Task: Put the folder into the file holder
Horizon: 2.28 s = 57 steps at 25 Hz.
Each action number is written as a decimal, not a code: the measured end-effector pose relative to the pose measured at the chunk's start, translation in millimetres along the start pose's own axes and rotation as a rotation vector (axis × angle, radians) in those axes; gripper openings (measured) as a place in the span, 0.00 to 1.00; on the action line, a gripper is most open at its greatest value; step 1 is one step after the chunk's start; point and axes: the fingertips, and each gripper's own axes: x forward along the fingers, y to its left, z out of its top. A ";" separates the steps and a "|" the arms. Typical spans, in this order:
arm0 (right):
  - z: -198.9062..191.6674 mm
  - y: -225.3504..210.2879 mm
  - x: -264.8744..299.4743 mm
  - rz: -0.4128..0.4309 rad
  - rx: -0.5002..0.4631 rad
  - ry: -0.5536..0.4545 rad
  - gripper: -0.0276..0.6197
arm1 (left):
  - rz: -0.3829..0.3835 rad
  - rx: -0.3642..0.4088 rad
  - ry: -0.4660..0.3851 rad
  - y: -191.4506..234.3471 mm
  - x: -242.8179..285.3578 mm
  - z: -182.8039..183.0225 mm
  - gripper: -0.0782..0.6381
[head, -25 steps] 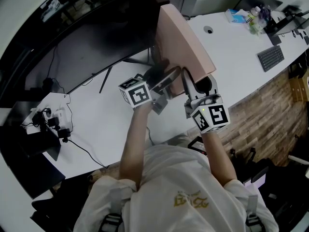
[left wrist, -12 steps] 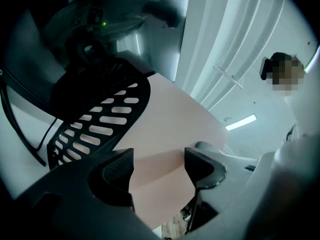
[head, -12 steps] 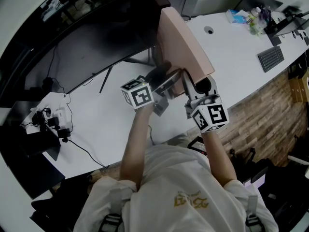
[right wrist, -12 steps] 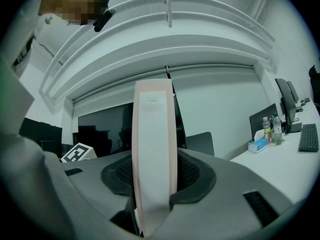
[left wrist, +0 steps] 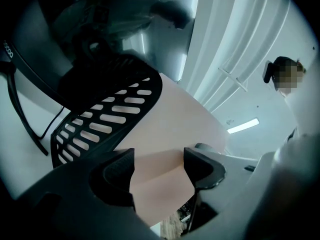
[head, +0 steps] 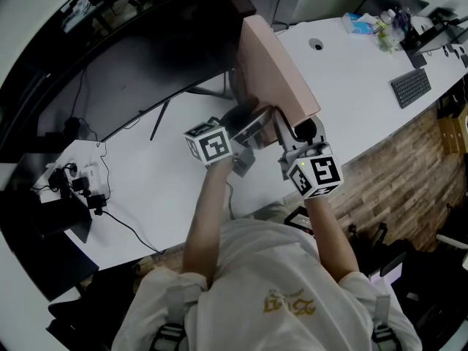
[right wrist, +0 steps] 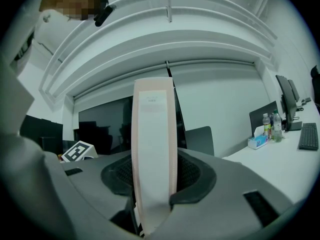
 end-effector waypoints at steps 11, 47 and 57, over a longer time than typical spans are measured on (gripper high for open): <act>-21.6 -2.6 1.5 0.012 -0.002 0.055 0.32 | 0.015 -0.066 0.004 16.4 -2.3 -16.8 0.54; -21.9 -0.8 -35.2 -0.056 0.018 0.058 0.35 | 0.120 0.007 -0.096 7.3 -29.0 -7.5 0.52; -14.7 -2.2 -71.0 -0.122 0.072 0.019 0.32 | 0.219 0.309 -0.125 -32.4 -46.0 6.5 0.46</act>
